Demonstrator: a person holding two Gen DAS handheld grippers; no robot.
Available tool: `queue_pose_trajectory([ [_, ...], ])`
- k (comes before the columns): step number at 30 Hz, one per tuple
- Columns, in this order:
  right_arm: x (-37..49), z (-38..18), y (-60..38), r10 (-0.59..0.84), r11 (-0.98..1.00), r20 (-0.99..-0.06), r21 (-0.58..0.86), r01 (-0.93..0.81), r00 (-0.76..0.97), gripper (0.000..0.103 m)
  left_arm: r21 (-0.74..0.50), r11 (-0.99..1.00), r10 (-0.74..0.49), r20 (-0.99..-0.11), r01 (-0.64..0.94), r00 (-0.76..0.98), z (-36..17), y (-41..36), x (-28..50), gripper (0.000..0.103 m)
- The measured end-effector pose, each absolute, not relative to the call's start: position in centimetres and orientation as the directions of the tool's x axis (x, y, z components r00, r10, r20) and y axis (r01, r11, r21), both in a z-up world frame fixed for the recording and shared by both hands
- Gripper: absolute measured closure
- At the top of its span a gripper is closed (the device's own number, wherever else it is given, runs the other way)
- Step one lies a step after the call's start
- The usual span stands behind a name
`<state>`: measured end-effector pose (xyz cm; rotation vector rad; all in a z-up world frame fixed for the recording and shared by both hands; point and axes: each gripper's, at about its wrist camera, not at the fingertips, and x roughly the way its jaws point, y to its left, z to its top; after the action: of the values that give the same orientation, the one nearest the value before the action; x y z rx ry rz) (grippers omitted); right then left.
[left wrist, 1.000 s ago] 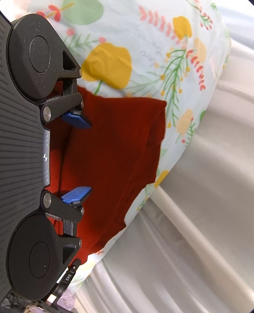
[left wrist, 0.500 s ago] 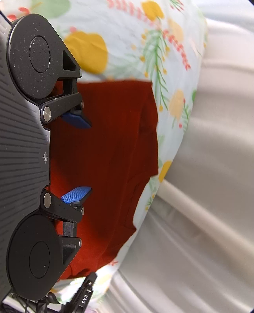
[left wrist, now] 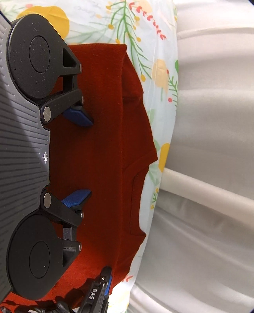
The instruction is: Fold small clothes
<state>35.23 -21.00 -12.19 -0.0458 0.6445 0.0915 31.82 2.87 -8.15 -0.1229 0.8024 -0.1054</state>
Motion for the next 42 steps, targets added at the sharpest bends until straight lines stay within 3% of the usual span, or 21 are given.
queue_pose_trajectory([
  [10,28.2,-11.8,-29.2,0.208,0.892,-0.633,0.436,0.121,0.746,0.078,-0.315,0.947,-0.183,-0.688,-0.063,0.703,-7.6,6.0,29.3,0.016],
  [16,29.6,-13.7,-31.2,0.301,0.755,-0.582,0.629,0.184,0.755,0.079,-0.193,0.981,-0.127,-0.708,-0.017,0.695,-7.8,4.1,29.1,0.013],
  [18,30.3,-13.4,-30.6,0.245,0.806,-0.601,0.562,0.184,0.761,0.097,-0.182,0.983,-0.121,-0.715,-0.016,0.688,-7.7,3.9,28.8,0.013],
  [24,31.1,-12.5,-28.0,0.092,0.951,-0.623,0.285,0.117,0.777,0.097,-0.166,0.985,-0.093,-0.734,-0.045,0.672,-8.2,4.2,28.5,0.012],
  [30,31.9,-12.4,-26.6,-0.015,0.987,-0.641,0.112,0.113,0.767,0.094,-0.101,0.994,-0.055,-0.732,-0.028,0.679,-8.4,3.9,28.3,0.012],
  [34,31.2,-11.2,-26.3,-0.117,0.985,-0.636,0.024,0.172,0.763,0.093,-0.152,0.987,-0.075,-0.743,-0.059,0.665,-7.7,4.8,27.1,0.012],
  [38,29.2,-10.1,-25.7,-0.044,0.993,-0.580,0.060,0.097,0.813,0.084,-0.149,0.986,-0.059,-0.745,-0.080,0.665,-8.1,4.9,26.4,0.012],
  [42,30.2,-11.8,-22.9,0.042,0.999,-0.633,0.014,-0.043,0.773,0.084,-0.078,0.994,-0.012,-0.754,-0.072,0.657,-8.6,3.7,26.9,0.011],
])
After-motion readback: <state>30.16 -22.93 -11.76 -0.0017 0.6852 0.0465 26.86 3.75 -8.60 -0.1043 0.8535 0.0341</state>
